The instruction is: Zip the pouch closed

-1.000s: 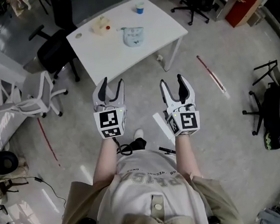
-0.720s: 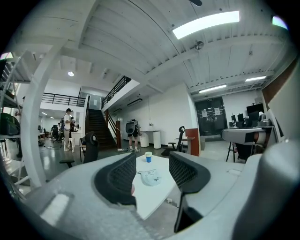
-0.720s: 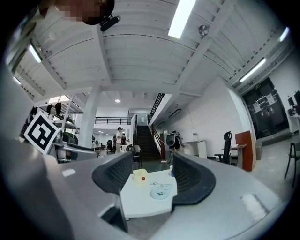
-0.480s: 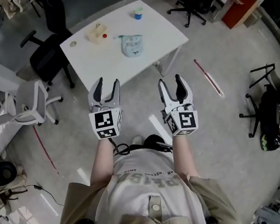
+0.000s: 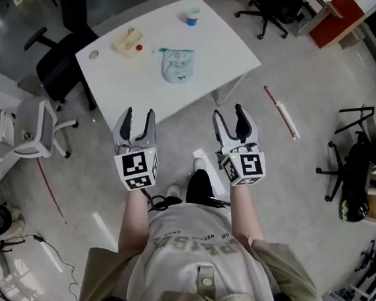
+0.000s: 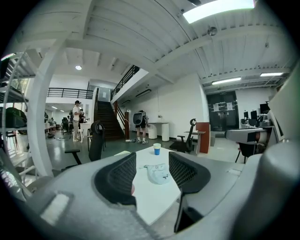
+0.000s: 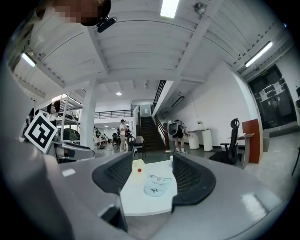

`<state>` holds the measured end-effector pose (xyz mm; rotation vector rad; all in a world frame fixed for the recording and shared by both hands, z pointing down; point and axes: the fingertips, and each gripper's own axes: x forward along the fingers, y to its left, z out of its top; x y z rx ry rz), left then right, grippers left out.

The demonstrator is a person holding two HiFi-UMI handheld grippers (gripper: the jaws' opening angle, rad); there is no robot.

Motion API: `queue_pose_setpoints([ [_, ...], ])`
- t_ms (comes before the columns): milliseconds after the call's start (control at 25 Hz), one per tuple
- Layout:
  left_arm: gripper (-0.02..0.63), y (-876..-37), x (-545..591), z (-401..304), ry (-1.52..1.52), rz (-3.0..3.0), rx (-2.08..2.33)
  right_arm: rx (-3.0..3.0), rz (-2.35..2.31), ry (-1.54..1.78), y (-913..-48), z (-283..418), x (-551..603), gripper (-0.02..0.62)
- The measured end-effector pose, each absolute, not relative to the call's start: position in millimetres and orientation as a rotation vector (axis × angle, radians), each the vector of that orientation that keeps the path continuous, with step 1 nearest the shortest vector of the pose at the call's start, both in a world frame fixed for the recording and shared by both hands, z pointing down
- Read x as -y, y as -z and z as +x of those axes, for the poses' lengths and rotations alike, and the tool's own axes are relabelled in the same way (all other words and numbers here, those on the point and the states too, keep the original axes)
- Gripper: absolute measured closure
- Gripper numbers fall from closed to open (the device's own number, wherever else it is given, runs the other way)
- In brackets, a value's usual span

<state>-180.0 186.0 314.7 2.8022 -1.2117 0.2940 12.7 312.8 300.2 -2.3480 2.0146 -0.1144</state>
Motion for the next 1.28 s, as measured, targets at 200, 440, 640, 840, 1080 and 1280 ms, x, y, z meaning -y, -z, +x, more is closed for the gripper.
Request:
queue_pose_setpoints([
  [200,0.382,-317,-165,-148,-0.292,2.748,1.301,-2.107,-2.284,0.115,-302,53,-277,0.353],
  [440,0.382,-309,-155,-112,-0.302,2.701,1.409,-2.196,-2.190,0.118,-297,102,-246,0.353],
  [640,0.380,-312,-146,-98,-0.320,2.657,1.480,-2.246,-2.121,0.120,-299,123,-222,0.353],
  [840,0.382,-327,-141,-86,-0.387,2.626,1.488,-2.256,-2.099,0.181,-314,139,-210,0.353],
  [1080,0.382,-339,-122,-74,-0.430,2.605,1.481,-2.267,-2.100,0.237,-329,150,-192,0.353],
  [1280,0.382,-350,-93,-70,-0.448,2.607,1.472,-2.258,-2.123,0.249,-337,155,-168,0.353],
])
